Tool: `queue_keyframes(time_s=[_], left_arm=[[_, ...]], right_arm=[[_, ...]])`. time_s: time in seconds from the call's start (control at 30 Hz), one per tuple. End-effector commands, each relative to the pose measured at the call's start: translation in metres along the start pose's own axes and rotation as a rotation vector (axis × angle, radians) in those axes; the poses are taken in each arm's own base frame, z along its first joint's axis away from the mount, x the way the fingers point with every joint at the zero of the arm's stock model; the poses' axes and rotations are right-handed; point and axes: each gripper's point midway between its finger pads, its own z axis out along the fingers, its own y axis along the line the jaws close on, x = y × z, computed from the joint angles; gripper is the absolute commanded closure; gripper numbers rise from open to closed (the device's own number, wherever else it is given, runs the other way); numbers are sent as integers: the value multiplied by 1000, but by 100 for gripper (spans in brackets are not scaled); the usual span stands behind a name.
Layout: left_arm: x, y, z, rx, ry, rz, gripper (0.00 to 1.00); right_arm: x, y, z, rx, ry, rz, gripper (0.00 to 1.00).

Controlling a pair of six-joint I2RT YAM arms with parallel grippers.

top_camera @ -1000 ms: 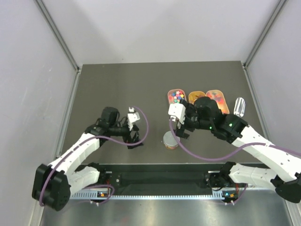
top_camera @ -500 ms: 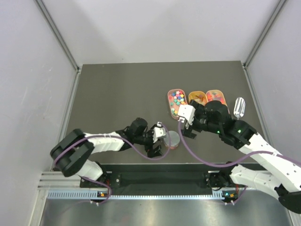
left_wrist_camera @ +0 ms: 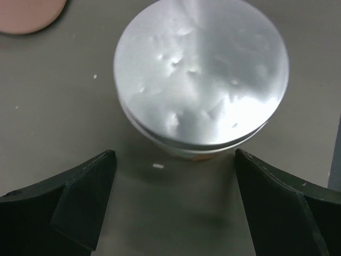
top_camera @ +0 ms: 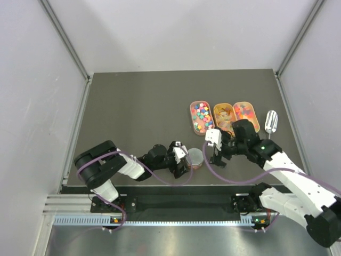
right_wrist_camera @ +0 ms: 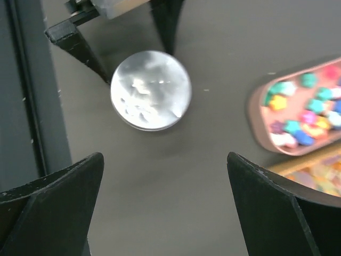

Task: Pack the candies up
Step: Screw the bottle lid onto the packing bottle.

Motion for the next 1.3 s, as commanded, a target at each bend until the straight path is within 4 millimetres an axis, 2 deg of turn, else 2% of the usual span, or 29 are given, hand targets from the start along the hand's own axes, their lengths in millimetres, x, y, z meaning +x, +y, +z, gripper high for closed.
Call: queue_keyframes(time_s=[0.0,0.07,0.23,0.5,0.6,0.77,0.93,0.97,1.03,1.1,1.27], left_arm=[[18,-16,4,60,24,10,2],[19,-24,3,102,18,24,2],[29,-24,9,115,15,88,1],[29,-21,25,115,2,98,2],[26,-22,32,127,-12,117,5],[29,-25,38,131,-16,136,15],[33,-24,37,116,-7,138,17],[33,-23,38,112,-5,137,18],[34,-23,39,110,0,136,18],[34,-23,40,110,3,134,19],[36,-23,40,108,9,122,20]], right_arm=[[4,18,21,-204,-69,-75,4],[11,15,32,-264,-60,-117,7],[14,2,45,-310,-79,-192,10],[20,8,53,-353,-118,-310,10],[18,2,57,-360,-135,-338,9],[13,-8,57,-414,-153,-320,9],[11,-20,60,-471,-184,-329,4],[15,-12,56,-515,-171,-311,3],[18,-9,57,-564,-187,-392,2],[21,-1,54,-616,-187,-396,0],[24,5,52,-661,-187,-466,0]])
